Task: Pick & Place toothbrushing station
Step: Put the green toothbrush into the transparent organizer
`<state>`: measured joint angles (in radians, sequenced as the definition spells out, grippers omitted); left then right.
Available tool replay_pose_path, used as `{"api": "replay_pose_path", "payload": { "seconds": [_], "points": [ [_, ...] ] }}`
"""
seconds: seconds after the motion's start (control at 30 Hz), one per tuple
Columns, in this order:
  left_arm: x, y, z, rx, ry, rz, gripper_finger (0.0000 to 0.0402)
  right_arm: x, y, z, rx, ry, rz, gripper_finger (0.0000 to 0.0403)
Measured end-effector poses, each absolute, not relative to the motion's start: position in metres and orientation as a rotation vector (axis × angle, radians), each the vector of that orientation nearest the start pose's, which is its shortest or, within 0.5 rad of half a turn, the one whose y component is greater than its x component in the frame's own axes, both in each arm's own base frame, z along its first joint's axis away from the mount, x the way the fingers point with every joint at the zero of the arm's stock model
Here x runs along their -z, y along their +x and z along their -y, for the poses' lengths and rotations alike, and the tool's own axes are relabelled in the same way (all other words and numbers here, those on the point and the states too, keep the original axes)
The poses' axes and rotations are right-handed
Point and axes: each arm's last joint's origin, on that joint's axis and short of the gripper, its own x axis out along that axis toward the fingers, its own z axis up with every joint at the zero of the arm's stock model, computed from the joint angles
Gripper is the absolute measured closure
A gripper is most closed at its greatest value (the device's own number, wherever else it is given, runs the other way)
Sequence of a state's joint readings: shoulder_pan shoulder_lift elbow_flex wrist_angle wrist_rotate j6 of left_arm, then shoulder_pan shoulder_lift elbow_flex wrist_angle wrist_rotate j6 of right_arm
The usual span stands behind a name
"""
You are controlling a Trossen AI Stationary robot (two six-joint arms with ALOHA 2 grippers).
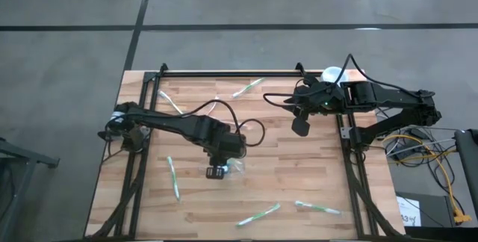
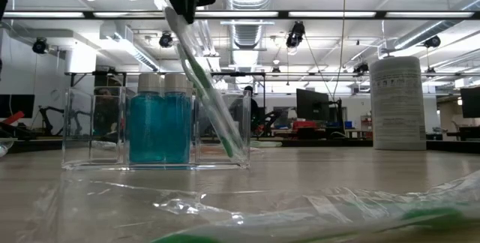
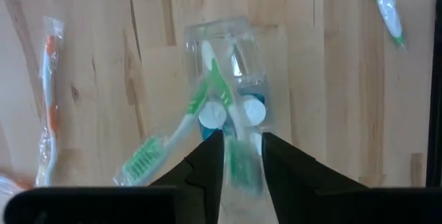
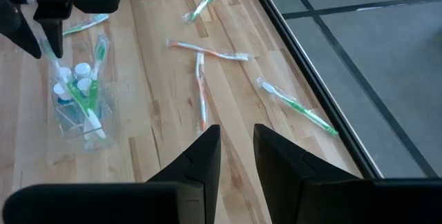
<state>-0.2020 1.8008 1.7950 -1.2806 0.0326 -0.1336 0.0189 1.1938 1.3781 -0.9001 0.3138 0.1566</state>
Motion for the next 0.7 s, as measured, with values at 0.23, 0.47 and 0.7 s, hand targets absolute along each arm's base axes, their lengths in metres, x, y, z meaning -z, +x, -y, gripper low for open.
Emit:
{"api": "replay_pose_path", "payload": {
  "seconds": [0.23, 0.47, 0.7],
  "points": [
    [-0.330, 0.344, 0.070, 0.095, 0.005, -1.273, 0.0263, -0.390, 0.225, 0.005, 0.336, 0.030, -0.683, 0.0321],
    [-0.357, 0.338, 0.067, 0.024, 0.059, -1.109, 0.0252, -0.390, 0.225, 0.005, 0.336, 0.030, -0.683, 0.0321],
    [-0.387, 0.323, 0.062, -0.092, 0.171, -0.912, 0.0252, -0.390, 0.225, 0.005, 0.336, 0.030, -0.683, 0.0321]
  ]
}}
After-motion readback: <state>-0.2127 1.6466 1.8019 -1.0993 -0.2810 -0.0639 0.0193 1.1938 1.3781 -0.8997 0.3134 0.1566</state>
